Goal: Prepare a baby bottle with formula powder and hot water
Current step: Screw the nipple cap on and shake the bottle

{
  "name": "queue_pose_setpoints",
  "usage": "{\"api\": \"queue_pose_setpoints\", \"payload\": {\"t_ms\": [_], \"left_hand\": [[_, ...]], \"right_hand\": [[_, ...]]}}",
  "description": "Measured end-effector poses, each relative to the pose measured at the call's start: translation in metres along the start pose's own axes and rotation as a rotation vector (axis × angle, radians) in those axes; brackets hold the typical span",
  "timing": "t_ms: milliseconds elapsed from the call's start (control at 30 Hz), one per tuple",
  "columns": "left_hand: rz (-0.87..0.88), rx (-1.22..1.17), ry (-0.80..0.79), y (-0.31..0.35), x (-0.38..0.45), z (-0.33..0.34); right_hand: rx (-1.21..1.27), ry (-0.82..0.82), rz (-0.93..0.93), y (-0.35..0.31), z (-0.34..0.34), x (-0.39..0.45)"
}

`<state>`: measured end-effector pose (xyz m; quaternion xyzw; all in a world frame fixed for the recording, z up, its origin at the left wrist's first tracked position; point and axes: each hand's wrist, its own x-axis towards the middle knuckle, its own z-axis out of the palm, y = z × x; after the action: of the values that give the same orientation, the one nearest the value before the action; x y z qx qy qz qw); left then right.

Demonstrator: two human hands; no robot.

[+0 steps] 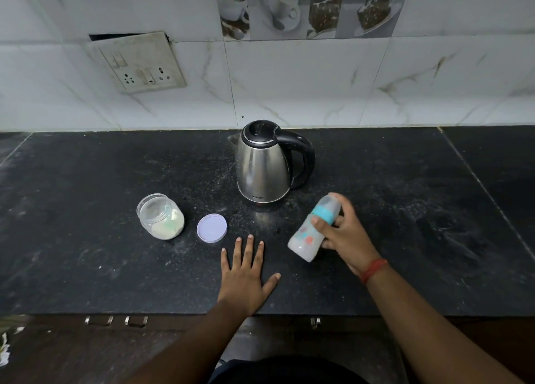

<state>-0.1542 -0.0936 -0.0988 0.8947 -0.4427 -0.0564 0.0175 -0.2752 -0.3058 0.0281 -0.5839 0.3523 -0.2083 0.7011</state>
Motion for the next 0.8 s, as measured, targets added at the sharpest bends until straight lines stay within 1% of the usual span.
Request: {"api": "queue_pose_setpoints", "payload": {"t_ms": [33, 100, 133, 167, 233, 267, 333, 367, 400, 467, 500, 567, 600, 633, 700, 733, 800], "left_hand": [[-0.002, -0.003, -0.001, -0.001, 0.001, 0.0], [-0.003, -0.004, 0.001, 0.001, 0.001, 0.0], [-0.003, -0.005, 0.0, 0.002, 0.001, 0.0], [-0.003, -0.008, -0.002, 0.002, 0.001, 0.0], [0.0, -0.01, -0.004, 0.001, 0.0, 0.0], [0.0, -0.008, -0.003, 0.0, 0.0, 0.0], [-0.002, -0.006, 0.002, 0.002, 0.001, -0.001], [-0.001, -0.006, 0.007, 0.002, 0.001, -0.001], [0.0, -0.007, 0.012, 0.002, 0.001, 0.0], [0.001, -0.008, 0.008, 0.0, 0.0, 0.0], [0.001, -0.008, 0.007, 0.0, 0.001, 0.0], [0.002, -0.008, 0.008, 0.002, 0.001, -0.001], [0.003, -0.009, 0.01, 0.004, 0.002, -0.001], [0.002, -0.009, 0.014, 0.003, 0.001, 0.0], [-0.001, -0.009, 0.009, 0.0, 0.001, 0.0], [-0.003, -0.009, 0.001, 0.0, 0.001, 0.0], [-0.003, -0.007, -0.004, 0.002, 0.001, -0.001]], "right_hand": [[-0.007, 0.027, -0.016, 0.0, 0.0, 0.0], [0.124, 0.204, -0.07, -0.003, -0.002, 0.0], [0.185, 0.236, -0.077, -0.005, -0.002, 0.001], [0.193, 0.203, -0.062, -0.007, -0.002, 0.002], [0.128, 0.06, -0.022, -0.008, 0.001, 0.002], [0.13, 0.064, -0.032, -0.009, 0.002, 0.003], [0.213, 0.214, -0.083, -0.011, 0.0, 0.004], [0.231, 0.239, -0.088, -0.012, -0.002, 0.005], [0.203, 0.196, -0.076, -0.014, -0.001, 0.005], [0.069, 0.026, -0.033, -0.013, 0.0, 0.003], [0.053, 0.024, -0.036, -0.013, -0.001, 0.003], [0.15, 0.175, -0.076, -0.013, -0.002, 0.003], [0.171, 0.2, -0.082, -0.013, -0.004, 0.003], [0.133, 0.157, -0.068, -0.014, -0.002, 0.002], [0.014, 0.018, -0.032, -0.011, 0.0, 0.001], [0.018, 0.032, -0.039, -0.01, 0.0, 0.001], [0.138, 0.18, -0.076, -0.01, -0.003, 0.0]]}}
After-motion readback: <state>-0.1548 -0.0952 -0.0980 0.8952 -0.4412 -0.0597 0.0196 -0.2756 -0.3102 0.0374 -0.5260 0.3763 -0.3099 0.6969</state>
